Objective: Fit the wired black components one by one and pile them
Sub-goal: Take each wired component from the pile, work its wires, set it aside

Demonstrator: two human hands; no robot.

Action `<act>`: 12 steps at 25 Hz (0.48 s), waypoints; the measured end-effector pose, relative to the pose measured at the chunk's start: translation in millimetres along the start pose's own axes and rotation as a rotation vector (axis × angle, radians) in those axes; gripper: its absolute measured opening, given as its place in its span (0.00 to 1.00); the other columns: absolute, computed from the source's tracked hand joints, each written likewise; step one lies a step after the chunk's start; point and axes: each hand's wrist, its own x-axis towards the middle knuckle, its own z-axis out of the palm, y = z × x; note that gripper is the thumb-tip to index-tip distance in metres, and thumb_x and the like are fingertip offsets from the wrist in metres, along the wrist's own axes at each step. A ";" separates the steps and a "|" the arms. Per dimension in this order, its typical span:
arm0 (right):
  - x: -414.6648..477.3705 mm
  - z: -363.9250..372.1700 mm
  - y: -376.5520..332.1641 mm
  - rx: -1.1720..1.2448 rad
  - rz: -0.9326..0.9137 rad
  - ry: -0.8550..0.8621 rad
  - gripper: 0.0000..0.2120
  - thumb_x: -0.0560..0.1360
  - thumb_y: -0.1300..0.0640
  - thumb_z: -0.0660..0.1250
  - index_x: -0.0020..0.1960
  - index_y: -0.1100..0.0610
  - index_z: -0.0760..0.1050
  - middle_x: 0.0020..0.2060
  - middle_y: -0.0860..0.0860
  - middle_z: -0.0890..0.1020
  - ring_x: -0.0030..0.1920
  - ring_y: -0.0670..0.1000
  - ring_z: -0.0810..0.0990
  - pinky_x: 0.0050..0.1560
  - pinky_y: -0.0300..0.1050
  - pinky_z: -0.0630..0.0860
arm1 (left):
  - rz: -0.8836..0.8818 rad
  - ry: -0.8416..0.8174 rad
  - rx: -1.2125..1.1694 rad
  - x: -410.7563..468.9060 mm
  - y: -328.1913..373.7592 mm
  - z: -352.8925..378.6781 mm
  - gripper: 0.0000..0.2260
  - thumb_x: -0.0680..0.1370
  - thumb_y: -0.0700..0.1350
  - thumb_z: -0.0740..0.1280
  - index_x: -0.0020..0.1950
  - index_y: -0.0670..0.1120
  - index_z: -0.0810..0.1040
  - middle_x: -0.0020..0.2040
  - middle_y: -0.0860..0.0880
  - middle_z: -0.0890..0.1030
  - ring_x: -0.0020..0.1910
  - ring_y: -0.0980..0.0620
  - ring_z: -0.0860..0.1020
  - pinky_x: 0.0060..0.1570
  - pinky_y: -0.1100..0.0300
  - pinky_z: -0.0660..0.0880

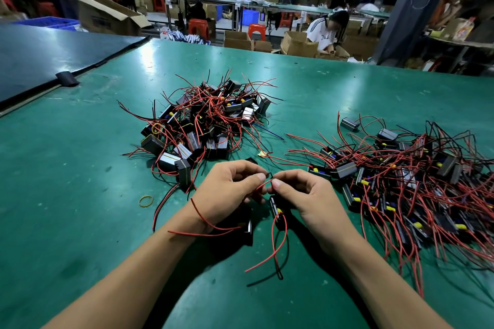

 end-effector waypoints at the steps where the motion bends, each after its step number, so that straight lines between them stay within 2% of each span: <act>1: 0.0 -0.2 -0.5 -0.001 -0.003 -0.002 0.02 0.77 0.62 0.71 0.49 0.58 0.82 0.42 0.56 0.87 0.41 0.50 0.85 0.37 0.39 0.81 | 0.004 -0.002 -0.001 -0.4 0.6 0.1 0.04 0.79 0.39 0.68 0.48 0.46 0.81 0.34 0.50 0.84 0.31 0.56 0.81 0.34 0.63 0.73; 6: -0.7 0.7 -0.1 -0.017 -0.009 -0.010 0.02 0.76 0.63 0.72 0.48 0.58 0.82 0.40 0.54 0.87 0.39 0.47 0.84 0.41 0.38 0.81 | 0.046 0.061 0.012 -1.9 2.0 1.2 0.02 0.76 0.39 0.71 0.45 0.42 0.83 0.31 0.50 0.82 0.28 0.56 0.77 0.30 0.67 0.73; 9: -0.6 0.5 0.3 -0.015 0.012 -0.029 0.03 0.76 0.63 0.72 0.49 0.58 0.82 0.41 0.55 0.87 0.40 0.48 0.85 0.42 0.39 0.80 | 0.049 0.101 0.006 -2.9 3.0 4.9 0.02 0.75 0.39 0.72 0.43 0.41 0.83 0.29 0.50 0.79 0.23 0.53 0.73 0.26 0.65 0.70; 12: -0.5 1.6 0.7 -0.001 0.037 -0.041 0.04 0.76 0.64 0.72 0.50 0.59 0.81 0.41 0.57 0.87 0.40 0.50 0.85 0.39 0.39 0.80 | 0.028 0.132 0.009 -3.2 3.5 8.0 0.03 0.74 0.39 0.73 0.41 0.41 0.83 0.29 0.46 0.77 0.25 0.51 0.70 0.26 0.63 0.67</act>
